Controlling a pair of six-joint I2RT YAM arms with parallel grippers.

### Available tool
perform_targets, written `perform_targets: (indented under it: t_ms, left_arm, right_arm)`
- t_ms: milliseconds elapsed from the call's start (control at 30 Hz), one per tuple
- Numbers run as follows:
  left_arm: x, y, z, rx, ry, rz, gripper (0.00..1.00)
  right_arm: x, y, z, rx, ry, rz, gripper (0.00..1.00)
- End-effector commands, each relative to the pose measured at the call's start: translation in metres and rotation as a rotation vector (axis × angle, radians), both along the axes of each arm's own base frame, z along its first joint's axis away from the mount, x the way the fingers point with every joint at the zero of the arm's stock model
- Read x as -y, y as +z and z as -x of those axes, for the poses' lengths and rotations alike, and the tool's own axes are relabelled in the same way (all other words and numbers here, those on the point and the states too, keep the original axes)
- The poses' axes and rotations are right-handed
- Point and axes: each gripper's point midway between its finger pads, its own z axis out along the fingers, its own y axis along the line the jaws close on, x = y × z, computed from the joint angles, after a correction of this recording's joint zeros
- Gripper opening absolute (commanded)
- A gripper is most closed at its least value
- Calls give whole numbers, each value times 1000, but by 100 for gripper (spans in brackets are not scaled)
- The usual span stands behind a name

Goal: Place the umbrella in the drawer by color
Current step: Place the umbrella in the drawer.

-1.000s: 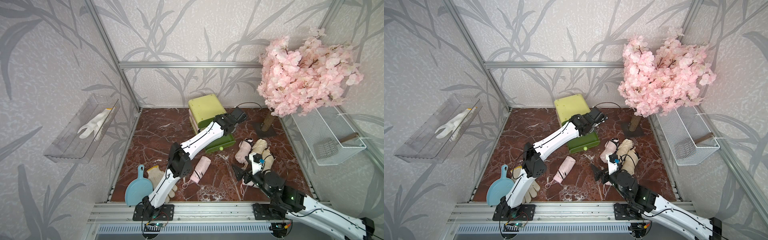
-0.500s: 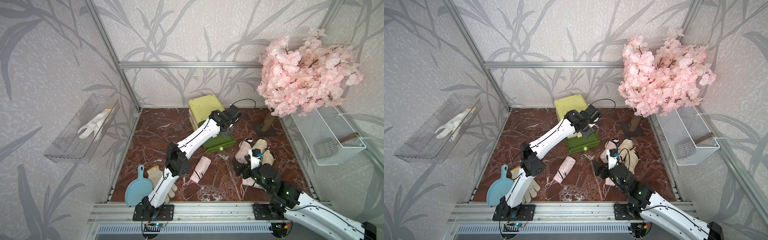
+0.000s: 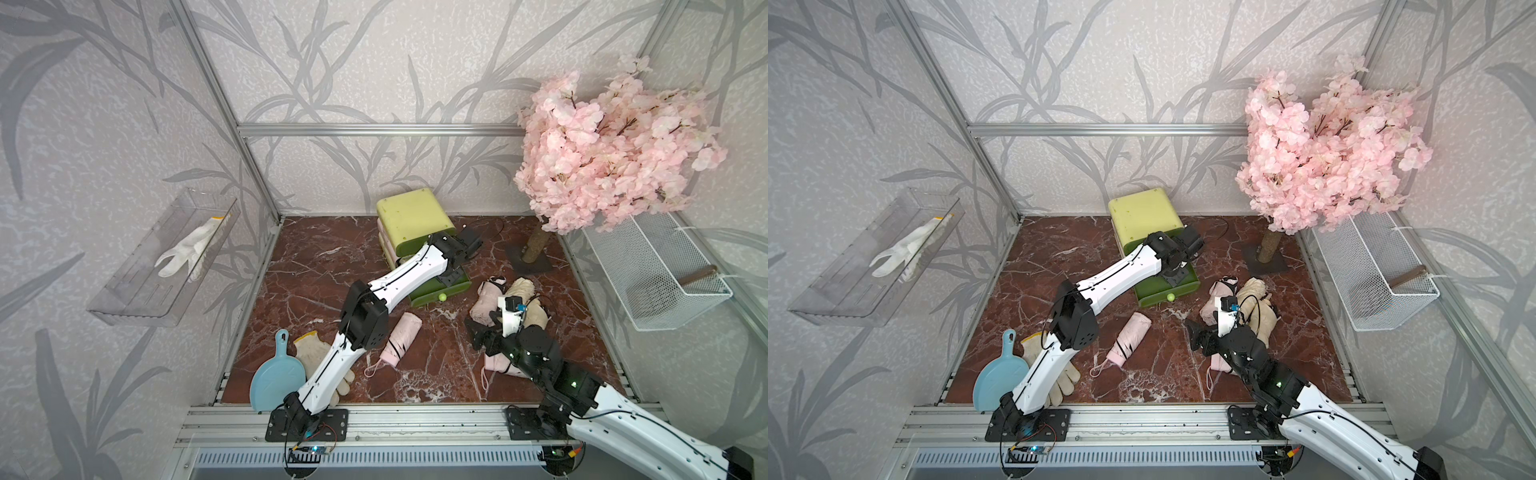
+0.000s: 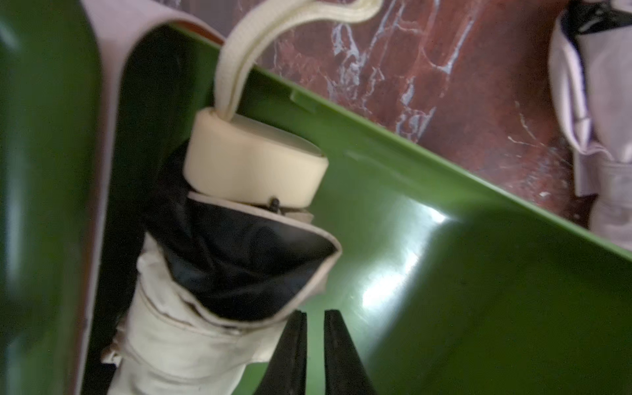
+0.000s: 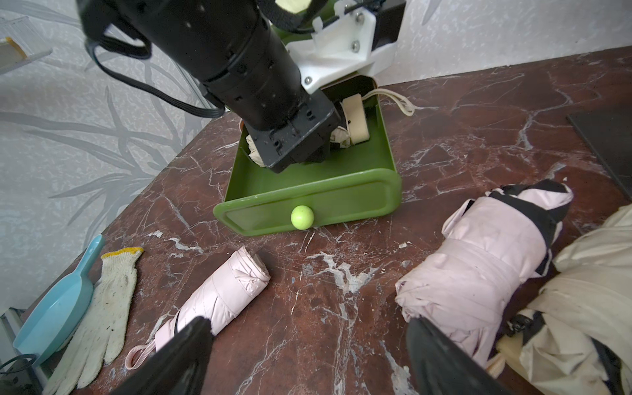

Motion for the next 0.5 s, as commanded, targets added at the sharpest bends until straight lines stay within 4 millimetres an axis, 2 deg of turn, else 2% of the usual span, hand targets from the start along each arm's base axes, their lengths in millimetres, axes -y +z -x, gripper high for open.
perform_targets:
  t_ms: [0, 233, 467]
  left_arm:
    - [-16, 3, -22, 133, 4, -117, 15]
    - [-40, 6, -53, 290, 7, -287, 15]
    - [-45, 23, -66, 407, 16, -324, 18]
  right_arm:
    - [-3, 2, -1, 2, 8, -34, 93]
    - [-2, 2, -2, 0, 8, -40, 93]
    - [3, -1, -2, -5, -3, -38, 93]
